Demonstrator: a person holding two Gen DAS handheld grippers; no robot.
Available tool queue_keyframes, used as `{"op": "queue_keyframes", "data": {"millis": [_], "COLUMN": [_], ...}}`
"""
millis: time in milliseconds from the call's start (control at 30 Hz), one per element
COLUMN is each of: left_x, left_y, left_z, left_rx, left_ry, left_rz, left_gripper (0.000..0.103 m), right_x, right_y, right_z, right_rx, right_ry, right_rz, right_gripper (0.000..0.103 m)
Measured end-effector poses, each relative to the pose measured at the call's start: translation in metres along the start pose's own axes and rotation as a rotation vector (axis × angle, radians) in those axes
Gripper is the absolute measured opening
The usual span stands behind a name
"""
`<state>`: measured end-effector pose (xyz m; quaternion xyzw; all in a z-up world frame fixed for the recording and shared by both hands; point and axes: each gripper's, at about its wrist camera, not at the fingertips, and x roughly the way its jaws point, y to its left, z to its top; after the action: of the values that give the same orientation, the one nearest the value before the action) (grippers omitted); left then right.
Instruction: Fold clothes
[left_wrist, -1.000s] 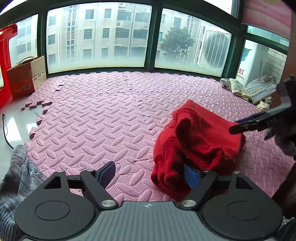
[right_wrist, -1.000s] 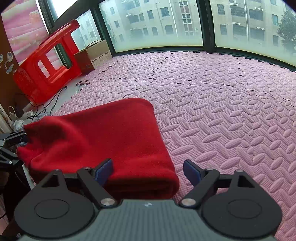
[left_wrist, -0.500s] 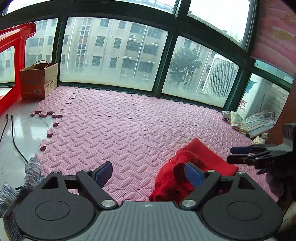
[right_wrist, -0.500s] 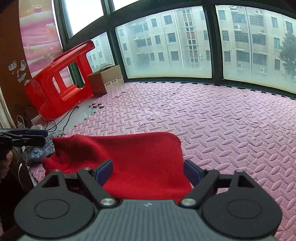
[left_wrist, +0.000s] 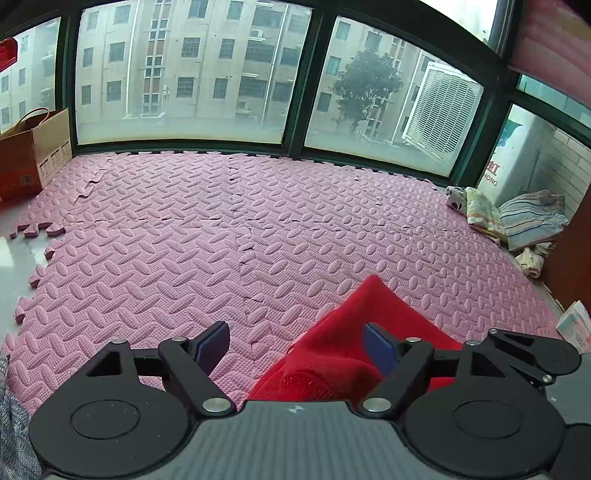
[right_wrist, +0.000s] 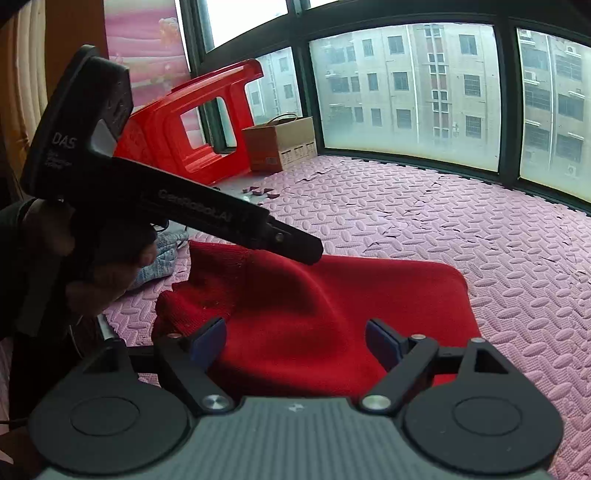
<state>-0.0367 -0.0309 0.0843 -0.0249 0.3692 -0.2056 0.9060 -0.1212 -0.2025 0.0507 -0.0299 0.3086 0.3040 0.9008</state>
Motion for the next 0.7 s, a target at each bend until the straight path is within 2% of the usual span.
{"op": "queue_keyframes", "data": {"millis": [200, 367, 567, 633, 700], "left_x": [0.006, 0.011, 0.02, 0.021, 0.021], "left_y": [0.019, 0.035, 0.057, 0.056, 0.052], "left_z": [-0.018, -0.033, -0.046, -0.048, -0.049], "left_rx": [-0.084, -0.154, -0.287, -0.283, -0.257], "left_ry": [0.011, 0.021, 0.038, 0.03, 0.018], "left_rz": [0.021, 0.038, 0.005, 0.009, 0.039], "left_gripper": [0.076, 0.077, 0.084, 0.086, 0.093], "right_x": [0.004, 0.01, 0.012, 0.012, 0.01], "right_y": [0.006, 0.01, 0.013, 0.013, 0.013], "right_z": [-0.01, -0.025, -0.034, -0.034, -0.035], "right_rx": [-0.016, -0.037, -0.069, -0.071, -0.07], "right_ry": [0.023, 0.015, -0.016, -0.023, -0.03], "right_rz": [0.02, 0.001, -0.011, -0.01, -0.011], "right_gripper": [0.083, 0.083, 0.083, 0.083, 0.083]}}
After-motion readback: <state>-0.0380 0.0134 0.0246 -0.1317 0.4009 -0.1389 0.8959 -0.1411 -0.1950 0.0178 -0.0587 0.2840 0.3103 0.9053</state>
